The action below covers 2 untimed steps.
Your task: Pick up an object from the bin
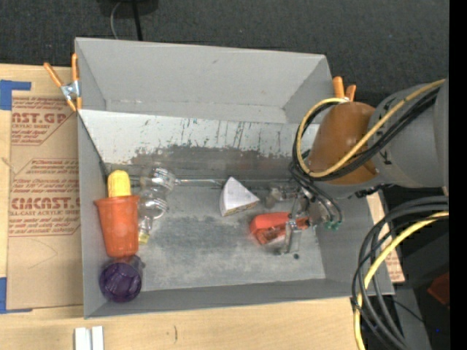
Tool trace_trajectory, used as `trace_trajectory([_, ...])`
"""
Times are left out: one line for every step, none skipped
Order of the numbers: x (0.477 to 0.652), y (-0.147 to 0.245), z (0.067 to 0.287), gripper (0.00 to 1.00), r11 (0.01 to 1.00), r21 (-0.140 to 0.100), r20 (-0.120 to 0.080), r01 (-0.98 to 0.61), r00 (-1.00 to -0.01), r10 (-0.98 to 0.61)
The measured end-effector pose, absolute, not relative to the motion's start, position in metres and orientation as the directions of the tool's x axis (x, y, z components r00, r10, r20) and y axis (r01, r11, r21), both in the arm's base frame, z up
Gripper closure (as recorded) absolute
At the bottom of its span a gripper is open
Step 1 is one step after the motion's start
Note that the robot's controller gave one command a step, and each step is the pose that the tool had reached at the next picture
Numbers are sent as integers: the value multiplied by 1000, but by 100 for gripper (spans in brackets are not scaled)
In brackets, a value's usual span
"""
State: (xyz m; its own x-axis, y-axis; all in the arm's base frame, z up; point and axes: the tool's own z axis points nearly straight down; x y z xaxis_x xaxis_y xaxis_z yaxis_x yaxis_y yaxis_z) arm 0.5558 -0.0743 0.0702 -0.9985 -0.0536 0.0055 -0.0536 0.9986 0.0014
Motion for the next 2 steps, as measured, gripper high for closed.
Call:
trace_trajectory([559,-81,70,100,1000,1,-7,16,-1000,16])
trace_trajectory([559,-81,70,100,1000,1,-7,16,-1000,16])
